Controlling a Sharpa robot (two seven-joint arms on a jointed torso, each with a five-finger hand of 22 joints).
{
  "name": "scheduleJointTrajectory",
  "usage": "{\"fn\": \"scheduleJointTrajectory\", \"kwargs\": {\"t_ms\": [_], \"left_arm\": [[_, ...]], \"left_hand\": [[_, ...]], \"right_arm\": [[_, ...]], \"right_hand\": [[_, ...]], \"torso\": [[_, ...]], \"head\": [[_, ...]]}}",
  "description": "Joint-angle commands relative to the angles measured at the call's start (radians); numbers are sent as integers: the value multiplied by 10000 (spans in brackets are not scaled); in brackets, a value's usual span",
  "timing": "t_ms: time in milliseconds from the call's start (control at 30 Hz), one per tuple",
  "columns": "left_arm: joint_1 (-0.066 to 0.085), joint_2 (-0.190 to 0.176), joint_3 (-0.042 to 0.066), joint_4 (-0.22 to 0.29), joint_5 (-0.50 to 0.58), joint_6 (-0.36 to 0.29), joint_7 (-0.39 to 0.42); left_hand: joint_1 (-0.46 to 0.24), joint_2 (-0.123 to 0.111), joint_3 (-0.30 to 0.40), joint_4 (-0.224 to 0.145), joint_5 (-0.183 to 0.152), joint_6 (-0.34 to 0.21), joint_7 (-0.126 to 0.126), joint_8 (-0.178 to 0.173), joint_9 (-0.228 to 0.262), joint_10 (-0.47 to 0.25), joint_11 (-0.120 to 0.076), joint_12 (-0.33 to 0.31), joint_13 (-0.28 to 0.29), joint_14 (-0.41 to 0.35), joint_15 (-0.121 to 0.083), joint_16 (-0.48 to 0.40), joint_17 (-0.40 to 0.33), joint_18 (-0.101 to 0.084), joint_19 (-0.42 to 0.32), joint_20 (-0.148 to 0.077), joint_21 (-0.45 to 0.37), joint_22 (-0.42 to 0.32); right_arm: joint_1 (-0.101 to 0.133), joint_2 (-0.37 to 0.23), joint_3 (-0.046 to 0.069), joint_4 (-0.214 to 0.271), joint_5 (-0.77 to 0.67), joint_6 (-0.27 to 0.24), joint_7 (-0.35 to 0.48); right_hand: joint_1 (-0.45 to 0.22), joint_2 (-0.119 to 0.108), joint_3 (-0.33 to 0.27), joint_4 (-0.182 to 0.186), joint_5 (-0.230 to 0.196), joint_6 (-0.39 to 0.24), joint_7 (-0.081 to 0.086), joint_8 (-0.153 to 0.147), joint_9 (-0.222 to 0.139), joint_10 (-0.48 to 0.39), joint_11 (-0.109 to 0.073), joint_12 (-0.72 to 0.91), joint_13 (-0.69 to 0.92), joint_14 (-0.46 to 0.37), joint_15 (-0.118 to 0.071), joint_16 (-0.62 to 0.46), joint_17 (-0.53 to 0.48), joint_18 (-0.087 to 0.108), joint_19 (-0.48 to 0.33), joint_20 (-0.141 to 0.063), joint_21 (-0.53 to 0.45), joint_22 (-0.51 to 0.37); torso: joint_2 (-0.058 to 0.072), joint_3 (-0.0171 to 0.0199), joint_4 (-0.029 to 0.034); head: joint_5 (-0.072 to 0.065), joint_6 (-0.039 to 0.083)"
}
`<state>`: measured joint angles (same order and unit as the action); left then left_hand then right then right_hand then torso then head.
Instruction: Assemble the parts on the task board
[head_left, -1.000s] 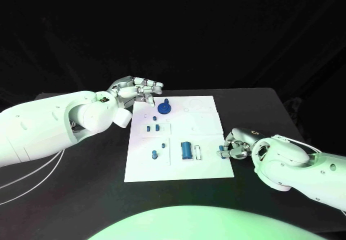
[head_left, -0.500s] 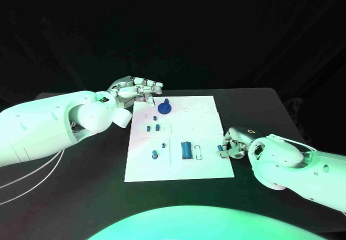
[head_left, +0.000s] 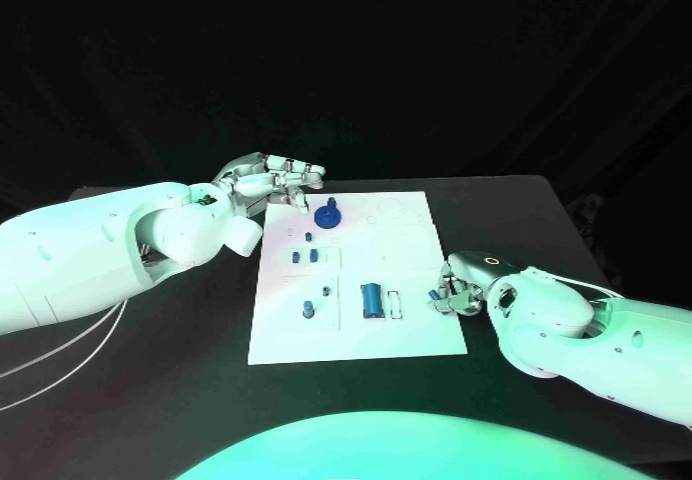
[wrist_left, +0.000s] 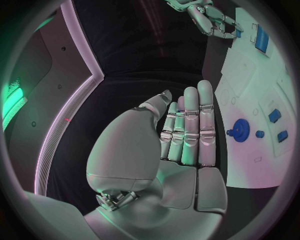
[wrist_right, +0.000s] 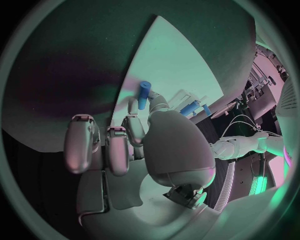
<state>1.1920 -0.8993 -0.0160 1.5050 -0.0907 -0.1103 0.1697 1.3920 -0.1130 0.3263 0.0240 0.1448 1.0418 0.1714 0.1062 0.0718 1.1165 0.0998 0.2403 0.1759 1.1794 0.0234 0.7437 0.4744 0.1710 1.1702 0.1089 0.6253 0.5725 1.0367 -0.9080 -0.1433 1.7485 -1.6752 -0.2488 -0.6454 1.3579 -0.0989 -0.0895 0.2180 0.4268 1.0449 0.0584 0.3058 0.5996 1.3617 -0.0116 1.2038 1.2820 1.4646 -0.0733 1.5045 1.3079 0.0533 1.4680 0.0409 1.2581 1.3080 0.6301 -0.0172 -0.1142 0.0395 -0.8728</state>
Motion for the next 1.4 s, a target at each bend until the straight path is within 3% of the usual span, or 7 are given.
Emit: {"fn": "scheduleJointTrajectory", "kwargs": {"t_ms": [33, 333, 600, 867, 1100, 1167, 1400], "left_arm": [[5, 10, 6, 21, 10, 178, 35], [5, 1, 6, 14, -13, 164, 30], [5, 0, 6, 15, -51, 160, 28], [5, 0, 5, 19, -76, 144, 26], [5, -9, 2, 31, -84, 138, 23], [5, -14, 1, 34, -87, 134, 22], [5, -14, 1, 37, -90, 130, 18]], "left_hand": [[-33, 41, -45, 2, -10, -57, 16, 56, 12, -67, 7, 61, -17, -51, -6, -40, 9, 121, -67, -26, -45, -4], [-36, 45, -46, 6, -8, -59, 15, 57, 12, -71, 7, 63, -18, -54, -5, -40, 9, 121, -69, -25, -47, -5], [-36, 45, -46, 6, -8, -59, 15, 57, 12, -71, 7, 63, -18, -54, -5, -40, 9, 121, -69, -25, -47, -5], [-24, 53, -40, 1, -5, -60, 13, 58, 12, -75, 4, 66, -19, -56, -7, -39, 9, 122, -70, -25, -49, -5], [-24, 53, -40, 1, -5, -60, 13, 58, 12, -75, 4, 66, -19, -56, -7, -39, 9, 122, -70, -25, -49, -5], [-24, 53, -40, 1, -5, -60, 13, 58, 12, -75, 4, 66, -19, -56, -7, -39, 9, 122, -70, -25, -49, -5], [-11, 60, -35, -6, -3, -63, 12, 59, 12, -81, 3, 68, -20, -59, -8, -38, 9, 123, -71, -26, -50, -5]], "right_arm": [[-144, 29, -130, -168, -442, 926, -345], [-155, 28, -138, -135, -406, 1076, -379], [-166, 47, -139, -163, -313, 1142, -404], [-168, 51, -140, -228, -210, 1019, -417], [-168, 32, -140, -185, -282, 674, -428], [-168, 4, -139, -134, -301, 572, -432], [-118, -83, -130, 58, -318, 282, -452]], "right_hand": [[174, 29, 76, 14, -118, -46, 18, 65, 3, -84, -2, -63, -82, 808, 2, -75, 1463, 35, -33, -16, -61, 1870], [909, 160, 808, -202, 308, -105, 0, 95, -28, -195, -31, -183, -152, 809, -29, -77, 1475, 36, -27, -37, -62, 1875], [1062, 45, 1337, -206, 404, -72, -2, 99, -81, -221, -35, -246, -198, 810, -21, -78, 1484, 30, -20, -39, -51, 1881], [1102, -165, 2325, -171, 1187, -10, -20, 150, -116, -220, -62, -319, -252, 815, -50, -71, 1507, 23, 3, -62, 2, 1898], [1064, -351, 3161, -309, 1010, 16, -26, 270, -42, -164, -73, -299, -240, 822, -46, -56, 1538, 12, 20, -72, 57, 1911], [876, -515, 3578, -388, 987, 2, -47, 348, 16, -119, -60, -262, -215, 827, -57, -45, 1558, 4, 36, -75, 106, 1921], [668, -629, 3822, -414, 948, -11, -54, 395, 49, -75, -72, -215, -183, 834, -59, -27, 1588, -10, 65, -76, 192, 1940]], "torso": [[-5, -9, 3], [-1, 8, -1], [-7, -3, -6], [-1, 7, 3], [-2, 1, 1], [-4, 2, -1], [-7, -11, 15]], "head": [[-3, 2], [-19, 2], [-39, 2], [-51, 2], [-50, 2], [-62, 2], [-76, 2]]}}
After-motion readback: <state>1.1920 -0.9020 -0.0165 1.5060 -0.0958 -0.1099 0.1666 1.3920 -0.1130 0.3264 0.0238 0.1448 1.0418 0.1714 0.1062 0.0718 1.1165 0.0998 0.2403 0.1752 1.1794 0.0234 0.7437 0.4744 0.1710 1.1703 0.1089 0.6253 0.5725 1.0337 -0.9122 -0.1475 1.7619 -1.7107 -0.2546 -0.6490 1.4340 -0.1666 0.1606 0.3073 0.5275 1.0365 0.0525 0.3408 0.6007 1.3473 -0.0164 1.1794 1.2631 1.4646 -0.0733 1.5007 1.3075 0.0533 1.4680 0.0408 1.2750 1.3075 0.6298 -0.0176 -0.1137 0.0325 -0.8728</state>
